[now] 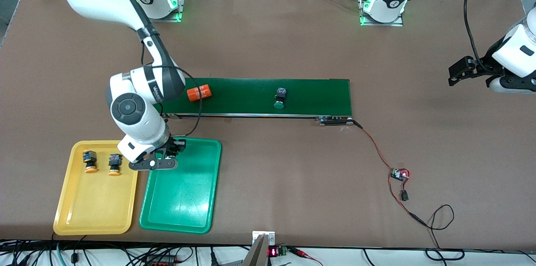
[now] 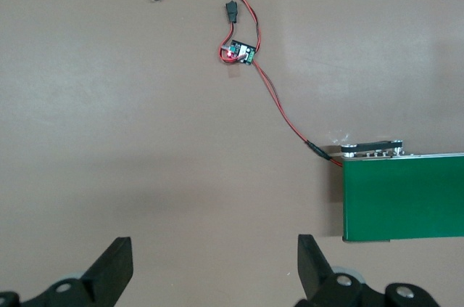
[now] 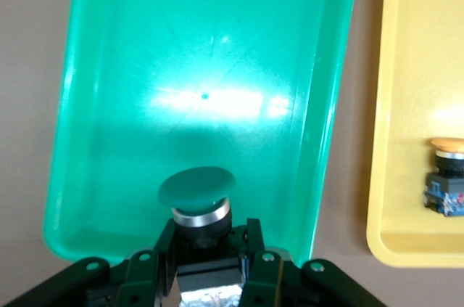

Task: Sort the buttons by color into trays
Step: 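Lower the green button into the green tray and open the right gripper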

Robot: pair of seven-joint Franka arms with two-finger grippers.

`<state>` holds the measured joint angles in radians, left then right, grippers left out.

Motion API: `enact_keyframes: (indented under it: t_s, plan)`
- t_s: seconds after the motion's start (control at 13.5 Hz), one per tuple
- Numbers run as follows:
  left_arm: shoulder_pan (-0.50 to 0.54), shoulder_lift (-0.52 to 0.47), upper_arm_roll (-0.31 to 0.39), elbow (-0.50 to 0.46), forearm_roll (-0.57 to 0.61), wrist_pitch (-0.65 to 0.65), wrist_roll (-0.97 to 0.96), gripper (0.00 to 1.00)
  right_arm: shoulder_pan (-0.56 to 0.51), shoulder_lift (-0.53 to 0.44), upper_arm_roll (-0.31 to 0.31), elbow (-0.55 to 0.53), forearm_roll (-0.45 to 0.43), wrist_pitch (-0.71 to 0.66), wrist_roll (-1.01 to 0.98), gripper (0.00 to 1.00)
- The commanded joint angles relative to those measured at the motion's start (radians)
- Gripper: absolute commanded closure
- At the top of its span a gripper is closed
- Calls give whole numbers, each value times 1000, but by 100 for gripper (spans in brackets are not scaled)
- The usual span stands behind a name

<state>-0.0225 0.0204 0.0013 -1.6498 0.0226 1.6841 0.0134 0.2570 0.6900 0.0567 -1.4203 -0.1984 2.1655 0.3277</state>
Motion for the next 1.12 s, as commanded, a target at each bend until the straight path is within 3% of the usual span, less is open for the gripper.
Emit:
enact_keyframes:
  t_s: [0.0,0.45,0.52,0.59,0.67,0.82,1.04]
  plan:
    - [13,6,-6,27,-12,-26,14,0,-24,84,2,38,7,54,-55,93]
    - [13,4,-6,28,-9,-30,14,0,-21,187,-46,35,-21,264,-65,90]
    - [15,4,-6,28,-10,-30,16,0,-21,189,-46,35,-21,266,-59,78]
    - [15,4,-6,28,-12,-30,17,0,-16,189,-46,35,-16,266,-53,42]
    - [15,4,-6,27,-12,-30,16,0,-15,189,-46,34,-13,267,-42,12]
    - [15,4,-6,28,-12,-30,14,0,-7,178,-44,27,-12,263,-30,0]
    - [15,4,-6,28,-10,-30,14,0,4,100,-38,-32,-7,229,-22,0]
